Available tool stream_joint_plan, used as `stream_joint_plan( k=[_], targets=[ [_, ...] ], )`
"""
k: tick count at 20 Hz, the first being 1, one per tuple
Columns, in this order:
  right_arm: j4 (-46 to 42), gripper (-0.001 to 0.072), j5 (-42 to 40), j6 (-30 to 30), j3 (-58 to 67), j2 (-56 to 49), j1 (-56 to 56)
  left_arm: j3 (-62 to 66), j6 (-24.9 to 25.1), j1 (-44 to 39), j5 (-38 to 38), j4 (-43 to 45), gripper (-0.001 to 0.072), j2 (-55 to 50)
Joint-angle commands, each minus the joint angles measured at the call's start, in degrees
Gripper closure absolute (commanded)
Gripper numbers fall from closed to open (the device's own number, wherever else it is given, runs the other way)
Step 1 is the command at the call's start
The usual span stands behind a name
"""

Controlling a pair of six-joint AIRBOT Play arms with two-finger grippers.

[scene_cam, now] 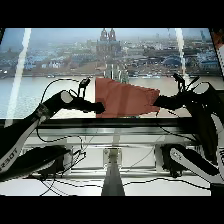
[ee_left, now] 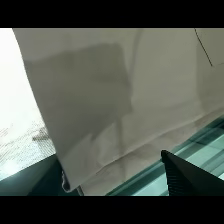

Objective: Fold the clothes and pants, and hang the long-sleeved shirts on hangers.

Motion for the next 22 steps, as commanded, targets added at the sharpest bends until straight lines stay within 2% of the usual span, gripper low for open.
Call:
stream_joint_plan(
  k=[1, 3, 6, 9, 15, 18, 21, 22],
  targets=[
    [-1.86, 0.0136, -6.23, 0.55, 0.07, -1.16, -0.52, 0.37, -0.13, -0.11, 0.02, -0.85, 0.0014, -1.16],
    [-1.99, 0.0137, -10.05, 3.50, 0.55, -1.75, -2.56, 0.48, -0.13, -0.11, 0.04, -0.83, 0.0014, -1.16],
    [0.90, 0.0137, -5.84, 3.08, 6.05, -7.32, -7.28, 0.48, -0.13, -0.11, 0.07, -0.81, 0.0014, -1.16],
    [7.91, 0.0137, 2.21, -3.82, 12.55, -15.87, -9.51, 0.48, -0.13, -0.11, 0.07, -0.83, 0.0014, -1.16],
    [11.39, 0.0137, 2.82, -9.44, 15.41, -28.63, -6.19, 0.48, -0.13, -0.11, 0.11, -0.81, 0.0015, -1.16],
    [17.94, 0.0145, 5.16, -15.32, 15.41, -32.30, -4.37, 0.46, -0.13, -0.11, 0.87, -0.79, 0.0015, -1.18],
    [23.28, 0.0189, 2.43, -22.36, 15.52, -32.20, -1.03, 0.46, -0.13, -0.11, 2.82, -0.79, 0.0015, -1.18],
    [24.83, 0.0331, 1.95, -24.39, 15.87, -32.20, 0.20, 0.46, -0.13, -0.11, 3.41, -0.79, 0.0015, -1.18]
  ],
)
